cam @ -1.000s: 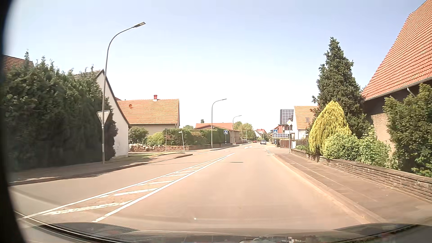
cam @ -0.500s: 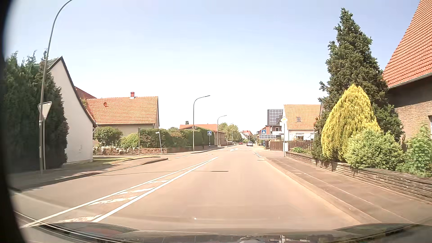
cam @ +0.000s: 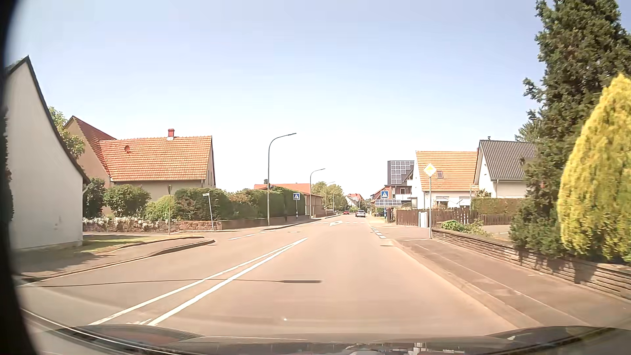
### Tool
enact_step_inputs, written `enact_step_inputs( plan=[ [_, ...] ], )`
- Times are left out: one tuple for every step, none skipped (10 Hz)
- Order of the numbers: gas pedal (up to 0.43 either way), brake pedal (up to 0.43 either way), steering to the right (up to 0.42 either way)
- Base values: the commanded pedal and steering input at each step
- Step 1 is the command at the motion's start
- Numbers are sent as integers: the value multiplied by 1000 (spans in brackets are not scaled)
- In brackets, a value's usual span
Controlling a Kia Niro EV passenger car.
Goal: Follow the waypoints while adhering to traffic rules and regulations
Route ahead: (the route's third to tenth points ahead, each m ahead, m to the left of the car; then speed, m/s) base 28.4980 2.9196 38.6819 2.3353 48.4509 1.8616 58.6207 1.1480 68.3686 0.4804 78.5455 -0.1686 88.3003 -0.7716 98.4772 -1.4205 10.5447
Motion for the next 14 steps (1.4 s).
enact_step_inputs(
  plan=[
    [280, 0, 9],
    [280, 0, 9],
    [268, 0, 9],
    [260, 0, 9],
    [248, 0, 9],
    [248, 0, 10],
    [228, 0, 10],
    [228, 0, 10],
    [228, 0, 10],
    [228, 0, 10],
    [209, 0, 10],
    [197, 0, 10],
    [189, 0, 9],
    [169, 0, 9]
  ],
)
